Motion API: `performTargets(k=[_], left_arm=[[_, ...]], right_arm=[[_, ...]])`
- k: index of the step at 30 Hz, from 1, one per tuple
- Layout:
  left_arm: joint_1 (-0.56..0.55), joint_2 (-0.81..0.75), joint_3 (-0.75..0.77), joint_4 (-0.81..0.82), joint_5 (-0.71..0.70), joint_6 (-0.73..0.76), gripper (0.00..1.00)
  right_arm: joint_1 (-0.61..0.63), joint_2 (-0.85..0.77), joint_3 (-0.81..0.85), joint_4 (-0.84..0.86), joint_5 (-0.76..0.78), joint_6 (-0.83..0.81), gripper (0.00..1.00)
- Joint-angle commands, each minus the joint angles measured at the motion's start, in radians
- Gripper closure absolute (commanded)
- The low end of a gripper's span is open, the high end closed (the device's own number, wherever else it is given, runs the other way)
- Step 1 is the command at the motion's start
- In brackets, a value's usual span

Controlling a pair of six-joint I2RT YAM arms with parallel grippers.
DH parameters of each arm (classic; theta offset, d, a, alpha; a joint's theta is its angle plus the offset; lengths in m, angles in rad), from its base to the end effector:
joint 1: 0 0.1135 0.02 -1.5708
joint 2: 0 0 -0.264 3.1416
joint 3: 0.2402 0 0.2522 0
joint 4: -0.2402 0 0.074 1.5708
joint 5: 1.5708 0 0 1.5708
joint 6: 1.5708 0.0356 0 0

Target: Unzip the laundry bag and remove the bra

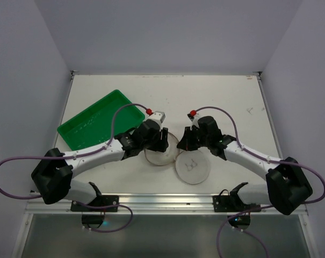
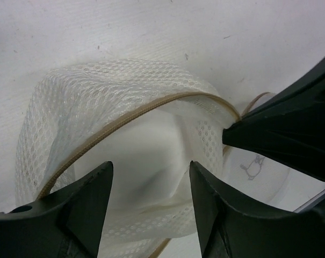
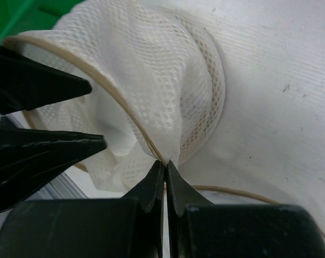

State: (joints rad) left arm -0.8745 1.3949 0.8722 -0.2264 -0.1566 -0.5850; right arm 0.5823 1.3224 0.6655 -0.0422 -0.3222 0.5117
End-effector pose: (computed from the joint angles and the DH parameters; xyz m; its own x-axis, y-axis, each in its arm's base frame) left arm 0.1941 -0.2235 0.2288 -0.7422 0.0374 -0.6692 0.3296 0.8897 -0.3158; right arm 0.2178 0.1569 0.1980 -0.8232 0.0141 -0.5676 -0.3681 0.7478 0.5525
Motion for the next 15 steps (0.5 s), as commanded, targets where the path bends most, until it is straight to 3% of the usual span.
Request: performTargets(k=[1,8,15], left_arm=[[0.003,0.016,0.028,0.013,0.015,-0.062,0.37],[0.003,0.091,0.119,-0.082,-0.130,-0.124,0.39],[-0.024,0.179,0.217,-0.212,-0.294,-0.183,0.26]], right_arm=[[-0.001,-0.106,0.016,-0.031,0.020,-0.009,1.00],[0.002,-0.173,0.023,-0.070,0.025,-0.004,1.00],[0.027,-0.193,0.002,-0.061,0.011,0.014,1.00]])
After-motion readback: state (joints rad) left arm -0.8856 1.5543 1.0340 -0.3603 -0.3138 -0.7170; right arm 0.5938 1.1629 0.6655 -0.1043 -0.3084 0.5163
